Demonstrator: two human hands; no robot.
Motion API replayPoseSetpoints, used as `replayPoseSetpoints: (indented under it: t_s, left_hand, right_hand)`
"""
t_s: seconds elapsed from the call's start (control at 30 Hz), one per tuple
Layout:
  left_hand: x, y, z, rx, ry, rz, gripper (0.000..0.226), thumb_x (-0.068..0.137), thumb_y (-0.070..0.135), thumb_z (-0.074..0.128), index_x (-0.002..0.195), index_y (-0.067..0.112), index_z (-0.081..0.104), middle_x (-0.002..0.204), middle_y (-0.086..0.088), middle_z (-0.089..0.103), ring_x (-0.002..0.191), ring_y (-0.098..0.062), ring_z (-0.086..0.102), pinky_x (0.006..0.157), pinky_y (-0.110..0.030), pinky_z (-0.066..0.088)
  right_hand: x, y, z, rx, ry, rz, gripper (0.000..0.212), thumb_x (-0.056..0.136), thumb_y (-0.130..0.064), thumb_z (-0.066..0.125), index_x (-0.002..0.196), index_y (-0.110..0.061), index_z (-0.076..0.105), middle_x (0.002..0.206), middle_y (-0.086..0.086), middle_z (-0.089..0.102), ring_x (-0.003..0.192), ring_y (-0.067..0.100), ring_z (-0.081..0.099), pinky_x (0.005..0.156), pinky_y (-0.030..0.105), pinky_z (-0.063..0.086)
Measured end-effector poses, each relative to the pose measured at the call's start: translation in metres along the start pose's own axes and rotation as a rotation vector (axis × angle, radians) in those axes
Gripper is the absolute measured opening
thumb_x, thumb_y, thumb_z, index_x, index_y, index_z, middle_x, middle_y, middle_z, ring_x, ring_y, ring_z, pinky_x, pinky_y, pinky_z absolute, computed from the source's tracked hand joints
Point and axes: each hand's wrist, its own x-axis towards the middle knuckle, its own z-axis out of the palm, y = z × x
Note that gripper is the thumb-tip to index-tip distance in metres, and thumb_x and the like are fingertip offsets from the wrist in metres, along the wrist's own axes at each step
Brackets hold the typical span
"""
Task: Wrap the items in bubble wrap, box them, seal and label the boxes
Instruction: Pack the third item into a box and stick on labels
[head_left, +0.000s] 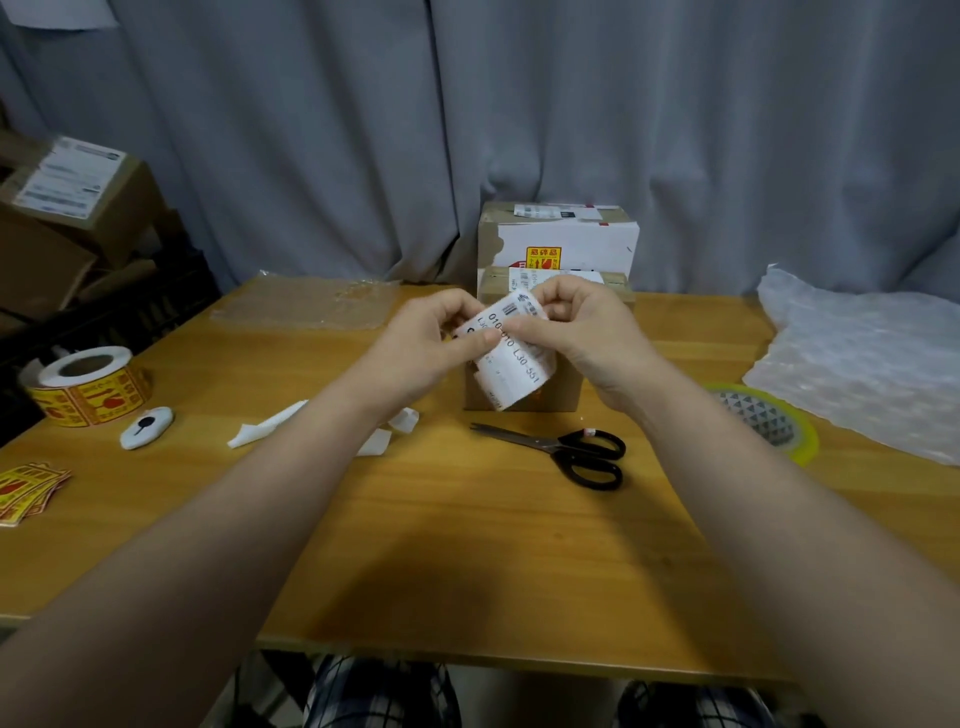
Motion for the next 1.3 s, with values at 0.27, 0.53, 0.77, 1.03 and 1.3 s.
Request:
replayPoseSetpoints:
  t_s: [0.27, 0.53, 0.77, 1.03, 1.3]
  left_hand:
    - [-0.001, 0.005, 0.004, 0.039, 0.119, 0.024, 0.010, 0.090, 0.016, 0.061, 0.090, 0.007, 0.066, 0.085, -0.008, 0.068, 0.079, -0.011, 0.061, 0.073, -0.023, 0.051]
    - [-0.001, 0.014, -0.002, -0.132, -0.068, -0.197, 0.005, 0.087, 0.010, 0.063, 0.085, 0.005, 0.065, 0.070, -0.004, 0.069, 0.061, -0.008, 0.061, 0.060, -0.017, 0.052]
    - [0.003, 0.008, 0.013, -0.437, 0.152, -0.195, 0.015, 0.093, 0.007, 0.053, 0.080, 0.010, 0.061, 0.068, 0.000, 0.055, 0.063, -0.007, 0.049, 0.059, -0.016, 0.044]
    - [0.010, 0.014, 0.017, -0.585, 0.139, -0.130, 0.015, 0.095, 0.006, 0.049, 0.091, 0.000, 0.062, 0.078, -0.006, 0.062, 0.070, -0.006, 0.061, 0.072, -0.014, 0.052]
    - [0.006, 0.012, 0.013, -0.523, 0.170, -0.108, 0.012, 0.091, 0.005, 0.056, 0.086, 0.003, 0.067, 0.072, -0.005, 0.065, 0.070, -0.011, 0.057, 0.071, -0.017, 0.052]
  right_hand:
    - [0.002, 0.005, 0.004, -0.225, -0.024, -0.127, 0.014, 0.088, -0.011, 0.067, 0.083, -0.025, 0.068, 0.086, -0.005, 0.067, 0.086, 0.012, 0.063, 0.081, 0.030, 0.054]
    - [0.001, 0.003, 0.002, -0.324, 0.015, -0.191, 0.017, 0.084, -0.011, 0.071, 0.095, -0.022, 0.065, 0.092, -0.017, 0.058, 0.087, -0.005, 0.056, 0.077, 0.011, 0.044]
    - [-0.003, 0.012, 0.012, -0.515, 0.452, -0.590, 0.024, 0.081, -0.020, 0.071, 0.103, -0.013, 0.069, 0.108, -0.003, 0.046, 0.105, 0.016, 0.046, 0.094, 0.011, 0.034]
    - [0.001, 0.013, 0.023, -0.122, 0.232, -0.458, 0.022, 0.089, -0.008, 0.062, 0.110, -0.007, 0.070, 0.099, 0.001, 0.071, 0.098, 0.015, 0.067, 0.090, 0.038, 0.054]
    - [0.000, 0.015, 0.023, -0.082, 0.188, -0.403, 0.021, 0.091, -0.007, 0.061, 0.109, -0.006, 0.071, 0.098, -0.001, 0.072, 0.098, 0.010, 0.067, 0.090, 0.032, 0.054]
